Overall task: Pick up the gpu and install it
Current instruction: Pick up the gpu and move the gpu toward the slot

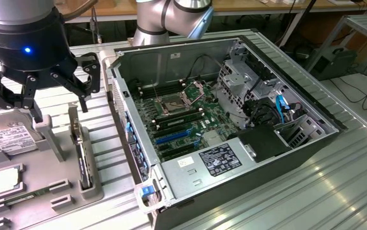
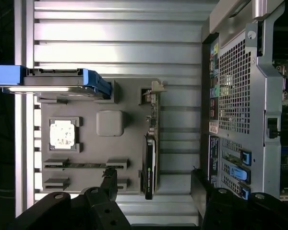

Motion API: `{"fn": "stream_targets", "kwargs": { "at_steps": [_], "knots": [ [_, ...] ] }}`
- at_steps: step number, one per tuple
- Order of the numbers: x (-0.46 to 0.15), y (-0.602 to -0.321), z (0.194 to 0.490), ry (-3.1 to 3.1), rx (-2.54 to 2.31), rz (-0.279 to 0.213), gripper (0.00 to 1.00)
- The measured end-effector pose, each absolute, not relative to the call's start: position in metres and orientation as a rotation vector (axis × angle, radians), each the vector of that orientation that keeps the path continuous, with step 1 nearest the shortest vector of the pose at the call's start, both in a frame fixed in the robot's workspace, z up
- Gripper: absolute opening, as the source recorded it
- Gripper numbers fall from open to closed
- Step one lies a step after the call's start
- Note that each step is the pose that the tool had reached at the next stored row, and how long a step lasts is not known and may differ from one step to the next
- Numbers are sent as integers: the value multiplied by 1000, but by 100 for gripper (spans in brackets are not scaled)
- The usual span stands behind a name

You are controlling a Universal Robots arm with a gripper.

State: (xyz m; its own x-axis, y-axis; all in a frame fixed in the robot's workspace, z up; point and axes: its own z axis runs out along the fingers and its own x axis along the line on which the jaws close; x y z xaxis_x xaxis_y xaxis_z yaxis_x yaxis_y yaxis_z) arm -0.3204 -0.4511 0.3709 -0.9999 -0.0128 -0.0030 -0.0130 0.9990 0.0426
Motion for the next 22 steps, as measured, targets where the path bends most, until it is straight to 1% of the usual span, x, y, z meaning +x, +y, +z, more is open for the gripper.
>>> {"fn": "stream_targets", "kwargs": {
  "at_steps": [22],
  "knots": [
    [-320,-455,343,3138,-20,67,72]
  ]
}}
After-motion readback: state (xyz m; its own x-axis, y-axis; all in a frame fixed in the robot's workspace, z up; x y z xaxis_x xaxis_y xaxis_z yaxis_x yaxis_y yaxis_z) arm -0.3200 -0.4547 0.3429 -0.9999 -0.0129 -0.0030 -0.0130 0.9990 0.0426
